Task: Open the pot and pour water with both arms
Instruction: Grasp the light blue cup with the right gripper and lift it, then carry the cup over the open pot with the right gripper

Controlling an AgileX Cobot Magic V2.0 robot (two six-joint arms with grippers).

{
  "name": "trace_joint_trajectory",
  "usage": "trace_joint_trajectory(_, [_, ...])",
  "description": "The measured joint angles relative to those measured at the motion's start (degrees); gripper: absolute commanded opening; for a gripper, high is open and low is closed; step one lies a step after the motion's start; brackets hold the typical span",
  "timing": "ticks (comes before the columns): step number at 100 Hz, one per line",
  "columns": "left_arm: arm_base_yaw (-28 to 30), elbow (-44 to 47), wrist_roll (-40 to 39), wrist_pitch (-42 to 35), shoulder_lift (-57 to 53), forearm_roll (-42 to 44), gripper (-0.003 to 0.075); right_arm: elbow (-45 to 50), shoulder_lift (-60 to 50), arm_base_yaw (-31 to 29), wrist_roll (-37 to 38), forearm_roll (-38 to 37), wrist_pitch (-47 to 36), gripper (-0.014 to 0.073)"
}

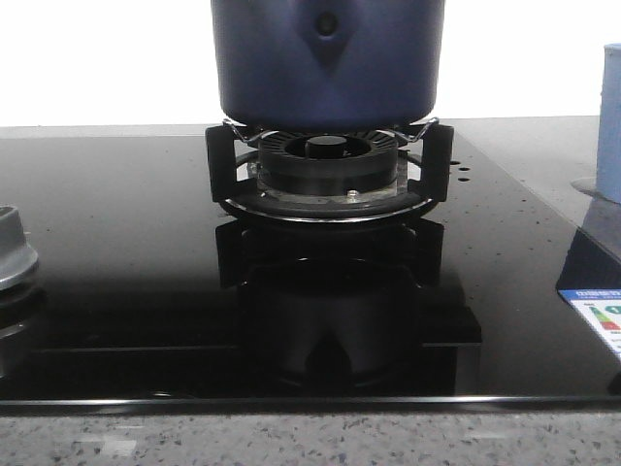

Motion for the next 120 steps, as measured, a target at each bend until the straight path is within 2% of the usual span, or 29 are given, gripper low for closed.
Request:
trace_joint_trajectory(19, [0.0, 0.0, 0.0, 0.0, 0.0, 0.0, 0.0294, 0.0, 5.2, 0.0, 0.0, 0.0, -2.8, 0.0631])
trace_joint_trajectory(53, [0.0, 0.0, 0.0, 0.0, 0.0, -0.3, 0.0294, 0.0, 14.4, 0.0, 0.0, 2.9, -12.0, 0.063])
trace_joint_trajectory(92, [0.0, 0.0, 0.0, 0.0, 0.0, -0.3, 0.0294, 0.0, 24.5, 0.0, 0.0, 2.9, -24.3, 0.0629])
trace_joint_trajectory(120, [0.0, 0.0, 0.0, 0.0, 0.0, -0.3, 0.0294, 0.0, 32.4, 0.0, 0.0, 4.5, -37.3, 0.0629])
